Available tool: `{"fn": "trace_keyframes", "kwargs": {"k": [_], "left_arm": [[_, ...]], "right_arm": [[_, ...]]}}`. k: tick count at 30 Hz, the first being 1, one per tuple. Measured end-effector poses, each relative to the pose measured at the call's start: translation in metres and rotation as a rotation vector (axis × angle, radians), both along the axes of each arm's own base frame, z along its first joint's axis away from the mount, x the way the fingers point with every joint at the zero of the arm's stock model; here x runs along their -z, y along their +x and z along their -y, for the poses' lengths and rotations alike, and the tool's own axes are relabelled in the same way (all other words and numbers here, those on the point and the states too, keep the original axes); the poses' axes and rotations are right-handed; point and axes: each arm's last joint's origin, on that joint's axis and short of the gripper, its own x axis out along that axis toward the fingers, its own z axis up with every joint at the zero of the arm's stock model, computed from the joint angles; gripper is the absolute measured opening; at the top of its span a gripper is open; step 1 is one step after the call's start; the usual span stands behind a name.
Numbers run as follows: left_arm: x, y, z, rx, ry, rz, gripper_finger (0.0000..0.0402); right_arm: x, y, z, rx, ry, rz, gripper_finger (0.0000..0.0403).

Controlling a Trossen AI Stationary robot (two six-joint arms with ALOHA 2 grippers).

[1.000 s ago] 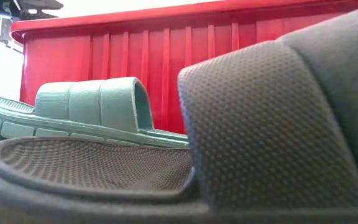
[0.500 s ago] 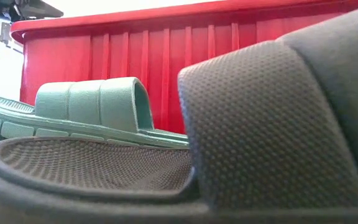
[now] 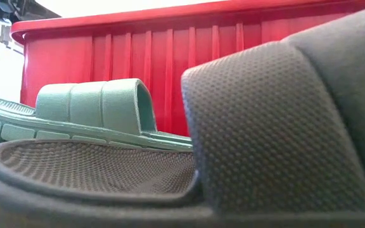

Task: Pick and place slides into bin
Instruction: Put the green slide into the red bin

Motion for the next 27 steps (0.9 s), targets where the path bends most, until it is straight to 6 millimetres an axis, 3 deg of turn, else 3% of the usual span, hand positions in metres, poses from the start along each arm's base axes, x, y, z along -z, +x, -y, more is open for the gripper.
{"fn": "trace_keyframes", "kwargs": {"k": [9,21,27], "left_arm": [[0.000,0.001,0.001,0.033,-0.067,0.038,0.0200],[-0.022,0.002,0.007,0.252,0.049,0.206,0.0200],[-0.035,0.000,0.009,0.268,0.087,0.321,0.0200]], "right_arm": [[0.009,0.005,0.000,-0.024,0.062,-0.076,0.0200],[0.034,0.023,-0.005,-0.242,0.252,-0.254,0.0200],[0.035,0.034,-0.006,-0.237,0.213,-0.257,0.0200]]}}
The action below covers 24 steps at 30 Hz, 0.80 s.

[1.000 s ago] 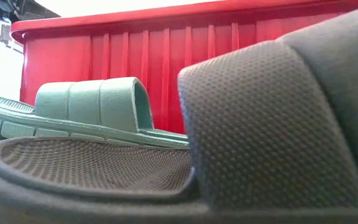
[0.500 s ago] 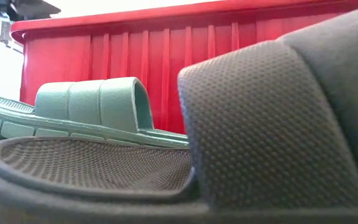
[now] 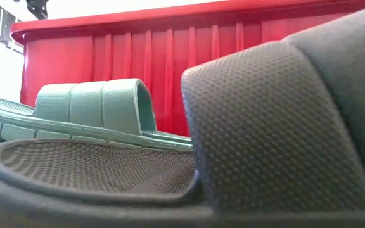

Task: Pick and place slides into bin
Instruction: Put the green slide into the red bin

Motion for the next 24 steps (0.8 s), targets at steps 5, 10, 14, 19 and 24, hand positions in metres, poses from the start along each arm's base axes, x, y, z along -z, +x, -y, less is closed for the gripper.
{"fn": "trace_keyframes", "kwargs": {"k": [5,10,14,19,24], "left_arm": [[-0.012,-0.001,0.002,0.027,0.056,0.077,0.0200],[-0.038,0.001,0.002,0.080,0.082,0.057,0.0200],[-0.072,0.004,0.001,0.131,0.133,0.042,0.0200],[-0.124,0.010,-0.003,0.200,0.212,-0.021,0.0200],[-0.161,0.017,-0.009,0.218,0.251,-0.237,0.0200]], "right_arm": [[-0.020,0.009,-0.003,-0.032,-0.151,0.028,0.0200],[-0.067,0.024,-0.006,-0.089,-0.381,-0.073,0.0200],[-0.102,0.036,-0.008,-0.141,-0.469,-0.257,0.0200],[-0.127,0.051,-0.012,-0.256,-0.418,-0.501,0.0200],[-0.130,0.073,-0.029,-0.464,-0.333,-0.636,0.0200]]}}
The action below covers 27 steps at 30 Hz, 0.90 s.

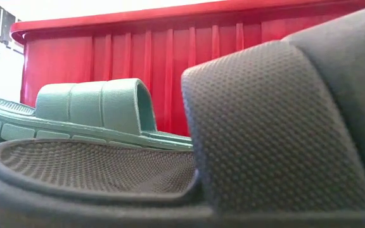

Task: Pick and place slides into bin
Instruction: Put the green slide into the red bin

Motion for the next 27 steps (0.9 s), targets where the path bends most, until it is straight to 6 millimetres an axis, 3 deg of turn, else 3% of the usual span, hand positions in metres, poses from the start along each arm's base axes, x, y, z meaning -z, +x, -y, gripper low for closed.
{"fn": "trace_keyframes", "kwargs": {"k": [5,11,16,20,23,27], "left_arm": [[-0.023,0.004,-0.005,-0.011,0.003,-0.187,0.0200],[-0.044,0.013,-0.014,0.011,0.036,-0.212,0.0200],[-0.059,0.031,-0.035,-0.043,0.090,-0.150,0.0200],[-0.063,0.062,-0.062,-0.024,0.081,-0.141,0.0200],[-0.056,0.100,-0.080,0.005,0.063,-0.173,0.0200],[-0.045,0.151,-0.092,0.025,0.096,-0.195,0.0200]], "right_arm": [[-0.006,0.020,-0.025,-0.169,0.098,-0.038,0.0200],[-0.013,0.034,-0.053,-0.261,0.065,-0.028,0.0200],[-0.009,0.054,-0.061,-0.147,0.026,0.000,0.0200],[-0.004,0.073,-0.051,0.063,0.113,-0.011,0.0200],[-0.001,0.082,-0.042,0.183,0.196,-0.027,0.0200],[-0.004,0.087,-0.036,0.191,0.171,0.036,0.0200]]}}
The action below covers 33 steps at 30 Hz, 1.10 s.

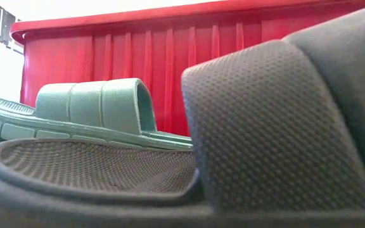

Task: Pick and place slides into bin
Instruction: Put the green slide into the red bin

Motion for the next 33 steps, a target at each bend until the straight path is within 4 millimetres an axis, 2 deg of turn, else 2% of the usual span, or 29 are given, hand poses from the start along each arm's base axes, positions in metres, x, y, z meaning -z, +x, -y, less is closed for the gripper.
{"fn": "trace_keyframes", "kwargs": {"k": [4,8,12,16,20,23,25,31,33], "left_arm": [[-0.001,0.041,0.011,0.098,0.031,0.011,0.0200],[0.009,0.073,0.045,0.184,0.076,-0.088,0.0200],[0.020,0.086,0.092,0.197,0.152,-0.225,0.0200],[0.039,0.095,0.136,0.226,0.213,-0.350,0.0200],[0.053,0.100,0.167,0.267,0.245,-0.424,0.0200],[0.067,0.105,0.182,0.285,0.273,-0.498,0.0200],[0.072,0.114,0.190,0.294,0.281,-0.481,0.0200],[0.094,0.137,0.201,0.410,0.241,-0.519,0.0200],[0.097,0.150,0.205,0.413,0.230,-0.469,0.0200]], "right_arm": [[-0.017,-0.008,0.004,-0.003,-0.023,0.104,0.0200],[-0.028,-0.026,0.007,0.029,-0.070,0.118,0.0200],[-0.033,-0.042,0.006,0.056,-0.119,0.096,0.0200],[-0.027,-0.044,0.002,0.011,-0.123,0.043,0.0200],[-0.018,-0.043,0.001,-0.005,-0.134,-0.036,0.0200],[-0.014,-0.044,0.002,-0.007,-0.134,-0.070,0.0200],[-0.011,-0.045,0.003,-0.011,-0.127,-0.106,0.0200],[-0.006,-0.048,0.002,-0.062,-0.121,-0.173,0.0200],[-0.004,-0.050,0.002,-0.068,-0.125,-0.197,0.0200]]}}
